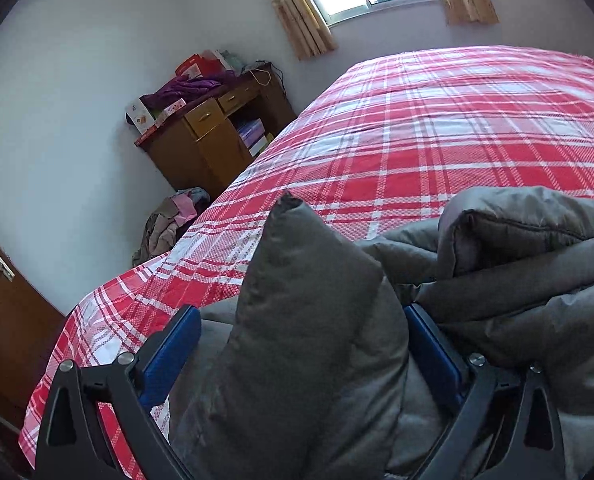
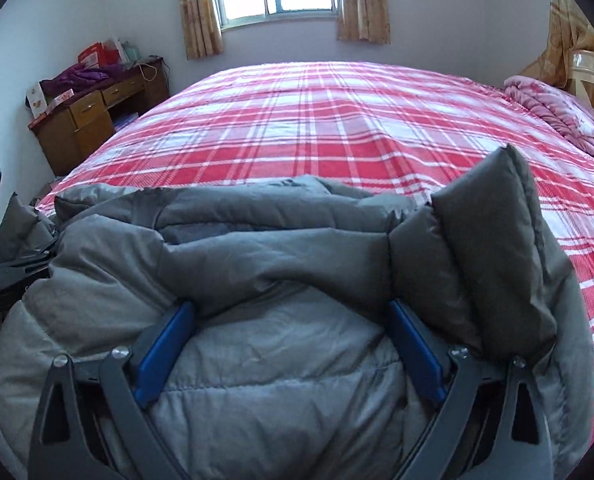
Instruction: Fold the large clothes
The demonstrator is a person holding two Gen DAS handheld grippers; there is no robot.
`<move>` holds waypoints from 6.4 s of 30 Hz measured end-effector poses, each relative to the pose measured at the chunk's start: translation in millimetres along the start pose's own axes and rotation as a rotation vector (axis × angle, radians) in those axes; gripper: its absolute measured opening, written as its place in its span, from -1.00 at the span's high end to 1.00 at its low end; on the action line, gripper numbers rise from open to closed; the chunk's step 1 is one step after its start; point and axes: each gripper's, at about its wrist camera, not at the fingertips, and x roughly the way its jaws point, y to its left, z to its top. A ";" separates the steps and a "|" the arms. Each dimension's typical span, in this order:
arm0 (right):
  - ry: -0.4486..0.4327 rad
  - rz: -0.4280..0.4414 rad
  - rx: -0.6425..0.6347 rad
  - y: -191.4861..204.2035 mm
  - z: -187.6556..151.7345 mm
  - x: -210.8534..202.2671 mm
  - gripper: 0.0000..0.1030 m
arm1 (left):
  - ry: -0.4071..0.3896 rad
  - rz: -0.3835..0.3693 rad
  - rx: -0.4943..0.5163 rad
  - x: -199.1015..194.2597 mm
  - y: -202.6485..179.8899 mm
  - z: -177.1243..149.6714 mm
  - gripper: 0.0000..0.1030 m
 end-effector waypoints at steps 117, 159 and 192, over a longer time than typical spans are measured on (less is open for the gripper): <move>-0.014 -0.170 -0.252 110.7 -115.2 -66.6 -1.00 | -0.002 -0.470 -0.204 -114.3 141.5 -120.7 0.85; -0.049 -0.274 0.264 -218.8 -149.5 -155.5 -0.87 | -0.693 -0.395 0.468 -395.1 -132.2 -77.6 -0.78; -0.019 -0.202 -0.006 -37.1 4.7 -51.4 0.17 | -0.096 -0.201 -0.070 -168.5 -88.8 49.0 -0.78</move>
